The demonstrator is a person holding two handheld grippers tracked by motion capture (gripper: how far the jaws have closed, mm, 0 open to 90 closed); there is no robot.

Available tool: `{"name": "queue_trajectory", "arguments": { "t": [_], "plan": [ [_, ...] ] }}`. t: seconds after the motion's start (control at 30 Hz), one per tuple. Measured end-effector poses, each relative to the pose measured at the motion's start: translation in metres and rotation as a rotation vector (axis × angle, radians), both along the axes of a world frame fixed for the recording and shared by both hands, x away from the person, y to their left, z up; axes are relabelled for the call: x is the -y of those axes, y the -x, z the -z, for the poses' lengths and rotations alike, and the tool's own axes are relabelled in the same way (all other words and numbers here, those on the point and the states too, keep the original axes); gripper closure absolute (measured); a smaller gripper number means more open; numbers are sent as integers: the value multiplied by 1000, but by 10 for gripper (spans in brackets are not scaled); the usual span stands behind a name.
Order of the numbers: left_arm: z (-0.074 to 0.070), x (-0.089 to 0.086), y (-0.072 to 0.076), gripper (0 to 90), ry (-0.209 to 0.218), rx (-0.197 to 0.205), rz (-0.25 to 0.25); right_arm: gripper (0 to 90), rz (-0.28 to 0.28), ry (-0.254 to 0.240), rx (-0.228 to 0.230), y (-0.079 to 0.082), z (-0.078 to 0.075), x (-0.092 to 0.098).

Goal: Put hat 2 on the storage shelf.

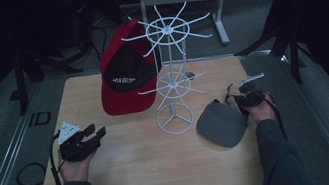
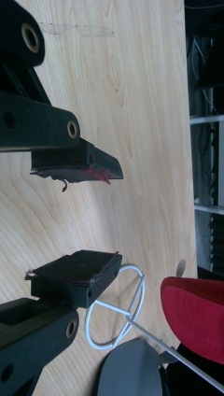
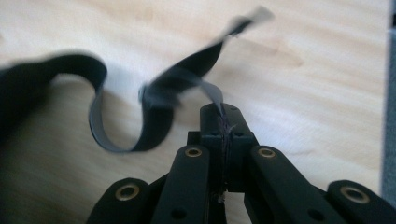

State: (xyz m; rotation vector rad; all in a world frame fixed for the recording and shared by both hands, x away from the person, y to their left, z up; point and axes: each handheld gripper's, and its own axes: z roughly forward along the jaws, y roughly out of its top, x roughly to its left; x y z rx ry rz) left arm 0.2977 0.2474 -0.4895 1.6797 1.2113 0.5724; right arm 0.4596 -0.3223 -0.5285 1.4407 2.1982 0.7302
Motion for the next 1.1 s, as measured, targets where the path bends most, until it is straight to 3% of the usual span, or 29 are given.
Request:
{"name": "queue_trajectory", "arguments": {
  "t": [0.03, 0.07, 0.1, 0.13, 0.17, 0.27, 0.4, 0.67, 1.1],
  "plan": [
    [0, 0, 0, 535, 0, 0, 0, 893, 0, 0, 0, 0, 0, 0],
    [0, 0, 0, 535, 3, 0, -3, 894, 10, -16, 37, 1, -6, 2],
    [0, 0, 0, 535, 3, 0, -3, 894, 10, -16, 37, 1, -6, 2],
    [0, 0, 0, 535, 3, 1, -3, 894, 19, -29, 70, 3, -13, 3],
    [-1, 0, 0, 535, 3, 1, -3, 894, 19, -29, 70, 3, -13, 3],
    [-1, 1, -1, 536, 4, 1, 0, 893, 23, -61, 130, 6, -27, 6],
    [-1, 2, -1, 536, 5, 1, 0, 893, 18, -101, 173, 9, -40, 6],
    [-1, 1, -1, 536, 4, 1, -1, 893, -10, -178, 244, 16, -64, 2],
    [0, 2, -1, 536, 1, 0, 2, 896, -78, -254, 350, 35, -106, -4]
  ]
}}
